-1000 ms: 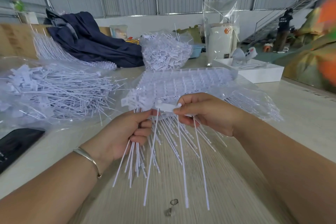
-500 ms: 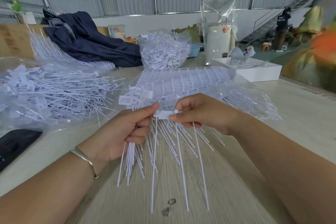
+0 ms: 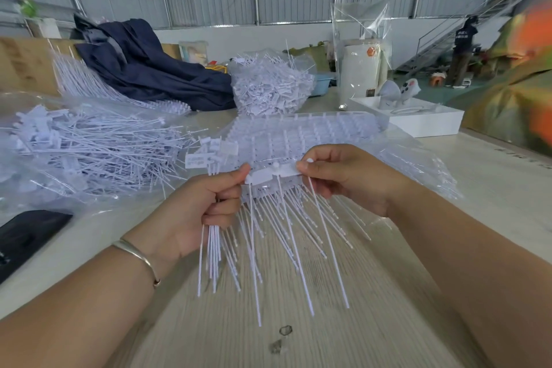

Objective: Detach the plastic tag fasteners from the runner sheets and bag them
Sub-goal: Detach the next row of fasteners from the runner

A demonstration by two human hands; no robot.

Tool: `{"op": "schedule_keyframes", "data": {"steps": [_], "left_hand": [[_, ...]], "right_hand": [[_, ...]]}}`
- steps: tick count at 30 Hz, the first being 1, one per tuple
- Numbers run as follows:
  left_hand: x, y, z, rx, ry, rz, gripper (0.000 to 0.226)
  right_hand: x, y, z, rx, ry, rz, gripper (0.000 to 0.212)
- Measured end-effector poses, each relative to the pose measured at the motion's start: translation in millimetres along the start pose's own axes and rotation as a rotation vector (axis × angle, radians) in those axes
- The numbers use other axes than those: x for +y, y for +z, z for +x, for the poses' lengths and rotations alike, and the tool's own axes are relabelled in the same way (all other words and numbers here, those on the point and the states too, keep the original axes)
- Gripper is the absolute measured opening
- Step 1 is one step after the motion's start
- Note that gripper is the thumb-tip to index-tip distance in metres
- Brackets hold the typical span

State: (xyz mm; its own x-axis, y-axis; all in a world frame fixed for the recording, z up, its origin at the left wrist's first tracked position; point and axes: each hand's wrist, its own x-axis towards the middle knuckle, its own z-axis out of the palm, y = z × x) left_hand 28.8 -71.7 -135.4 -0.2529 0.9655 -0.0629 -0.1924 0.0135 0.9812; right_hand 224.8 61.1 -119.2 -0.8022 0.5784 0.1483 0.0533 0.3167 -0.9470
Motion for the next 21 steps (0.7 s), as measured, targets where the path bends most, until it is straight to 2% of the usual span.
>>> {"op": "schedule_keyframes", "data": {"steps": [4,8,10,12,16,18,21], "left_hand": [[0.1,0.2,-0.4,0.008,0.003,0.005,0.028],[0.8,2.7,-3.0,-0.060,0.007,-0.052,0.033],[1.3,5.1,-4.4,-0.121,0.006,-0.112,0.033],[0.5,7.8,-5.7,-0.184,-0.013,-0.174,0.033],[-3.8,16.6,-7.5,-0.378,-0.073,-0.273,0.033],[-4.6,19.8,-7.4,-0.453,-0.075,-0.269,0.034],[-4.2,21.8,-3.2,-0.408,-0.065,-0.258,0.039]], "right_hand": [[-0.1,4.0,1.0,0.042,-0.027,0.016,0.039],[4.2,10.4,1.4,0.092,-0.077,-0.082,0.035],[3.5,11.9,0.0,0.059,-0.082,-0.075,0.039],[1.7,14.9,-0.9,-0.006,-0.081,-0.022,0.033],[1.7,30.2,-0.1,-0.180,-0.059,0.194,0.035],[0.1,35.0,-0.4,-0.197,-0.051,0.250,0.034],[-4.1,33.4,-1.6,-0.159,-0.057,0.195,0.029]]}}
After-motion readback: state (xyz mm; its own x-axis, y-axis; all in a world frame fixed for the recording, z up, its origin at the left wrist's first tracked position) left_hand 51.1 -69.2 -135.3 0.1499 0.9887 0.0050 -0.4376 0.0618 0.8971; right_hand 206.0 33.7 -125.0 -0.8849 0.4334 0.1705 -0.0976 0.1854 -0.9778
